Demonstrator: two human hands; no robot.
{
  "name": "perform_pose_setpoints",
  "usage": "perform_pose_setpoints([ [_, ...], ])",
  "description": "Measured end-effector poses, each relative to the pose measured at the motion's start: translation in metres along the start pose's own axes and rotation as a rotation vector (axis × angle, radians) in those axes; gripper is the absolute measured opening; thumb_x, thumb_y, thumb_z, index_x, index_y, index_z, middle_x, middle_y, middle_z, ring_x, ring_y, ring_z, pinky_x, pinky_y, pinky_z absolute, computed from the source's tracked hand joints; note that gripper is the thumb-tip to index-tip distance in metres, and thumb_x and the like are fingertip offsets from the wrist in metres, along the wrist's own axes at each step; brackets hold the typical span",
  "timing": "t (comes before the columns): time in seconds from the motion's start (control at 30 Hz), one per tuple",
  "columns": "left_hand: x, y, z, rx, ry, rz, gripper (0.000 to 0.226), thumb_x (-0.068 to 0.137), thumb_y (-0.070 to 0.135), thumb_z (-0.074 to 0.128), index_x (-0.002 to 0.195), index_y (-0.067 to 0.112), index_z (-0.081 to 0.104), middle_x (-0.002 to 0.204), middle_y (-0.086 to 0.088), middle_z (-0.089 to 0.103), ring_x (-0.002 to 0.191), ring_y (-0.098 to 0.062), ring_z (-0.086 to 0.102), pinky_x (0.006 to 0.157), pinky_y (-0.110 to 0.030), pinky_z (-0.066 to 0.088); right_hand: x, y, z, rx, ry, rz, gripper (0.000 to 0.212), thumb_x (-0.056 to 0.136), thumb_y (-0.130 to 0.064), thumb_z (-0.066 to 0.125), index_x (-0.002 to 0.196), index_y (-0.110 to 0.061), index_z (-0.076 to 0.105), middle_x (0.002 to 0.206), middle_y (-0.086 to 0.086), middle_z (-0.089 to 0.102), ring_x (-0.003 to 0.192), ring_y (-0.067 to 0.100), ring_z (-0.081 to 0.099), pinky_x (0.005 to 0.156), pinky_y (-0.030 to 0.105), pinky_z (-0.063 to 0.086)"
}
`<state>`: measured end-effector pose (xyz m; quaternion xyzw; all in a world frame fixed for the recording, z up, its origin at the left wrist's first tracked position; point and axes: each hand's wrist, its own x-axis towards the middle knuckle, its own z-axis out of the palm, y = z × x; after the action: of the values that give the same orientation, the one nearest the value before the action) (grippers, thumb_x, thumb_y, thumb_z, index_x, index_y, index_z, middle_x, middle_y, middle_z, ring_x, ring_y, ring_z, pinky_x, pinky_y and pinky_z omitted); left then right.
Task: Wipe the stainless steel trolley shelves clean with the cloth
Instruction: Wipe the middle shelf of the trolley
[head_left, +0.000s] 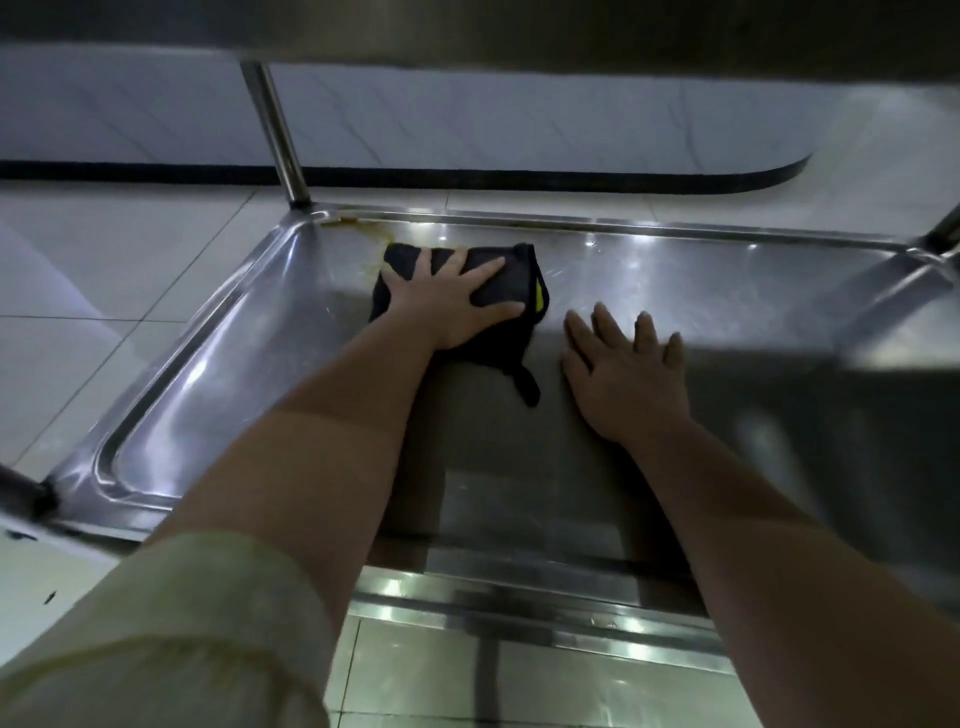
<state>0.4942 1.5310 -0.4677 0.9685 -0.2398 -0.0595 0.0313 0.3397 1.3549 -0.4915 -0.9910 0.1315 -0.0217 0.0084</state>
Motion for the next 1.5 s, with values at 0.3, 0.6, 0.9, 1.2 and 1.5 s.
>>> perform_pose_setpoints([
  [0.3,-0.06,0.005,0.011,0.062,-0.066,0.105,0.086,0.065,0.097,0.002,0.143,0.062,-0.012,0.164,0.008,-0.012,0.148,-0.036,-0.015,0.106,-0.075,-0.012,0.007,0.006,-0.002,0.031,-0.028,0.024,0.055,0.1,-0.057,0.011,0.154,-0.044,0.004,0.164,-0.011,0.001,0.149,0.035,-0.001,0.116,0.06,0.001],
  [0.6,-0.171,-0.043,0.024,0.052,-0.033,0.1,0.085,0.056,0.1,-0.005,0.134,0.069,-0.024,0.16,0.012,-0.024,0.148,-0.031,-0.021,0.109,-0.07,-0.012,-0.003,-0.001,0.002,0.006,-0.018,0.001,0.058,0.096,-0.058,0.006,0.153,-0.046,0.003,0.164,-0.011,0.0,0.149,0.037,-0.002,0.115,0.06,-0.001],
  [0.9,0.005,-0.014,-0.005,0.036,-0.023,0.023,0.081,0.077,0.091,0.02,0.148,0.058,0.001,0.165,0.004,-0.003,0.149,-0.037,-0.007,0.107,-0.076,-0.005,-0.003,0.0,0.0,-0.029,-0.024,-0.003,0.06,0.095,-0.061,0.008,0.152,-0.046,0.002,0.164,-0.012,0.001,0.149,0.037,0.0,0.115,0.06,0.003],
  [1.2,-0.13,-0.04,0.012,0.042,-0.081,0.154,0.087,0.06,0.1,0.001,0.139,0.066,-0.017,0.162,0.012,-0.017,0.148,-0.03,-0.019,0.11,-0.069,-0.013,-0.007,0.001,-0.008,0.017,-0.073,-0.005,0.059,0.096,-0.063,0.013,0.152,-0.047,0.003,0.164,-0.013,0.0,0.149,0.036,-0.002,0.115,0.061,0.002],
  [1.5,-0.202,-0.085,0.013,0.02,-0.04,0.102,0.074,0.069,0.095,0.013,0.132,0.073,-0.02,0.16,0.019,-0.019,0.148,-0.021,-0.021,0.115,-0.061,-0.013,-0.002,-0.052,-0.021,0.091,-0.116,0.057,0.059,0.099,-0.059,0.021,0.153,-0.044,0.003,0.164,-0.011,-0.005,0.147,0.042,-0.011,0.107,0.074,-0.005],
])
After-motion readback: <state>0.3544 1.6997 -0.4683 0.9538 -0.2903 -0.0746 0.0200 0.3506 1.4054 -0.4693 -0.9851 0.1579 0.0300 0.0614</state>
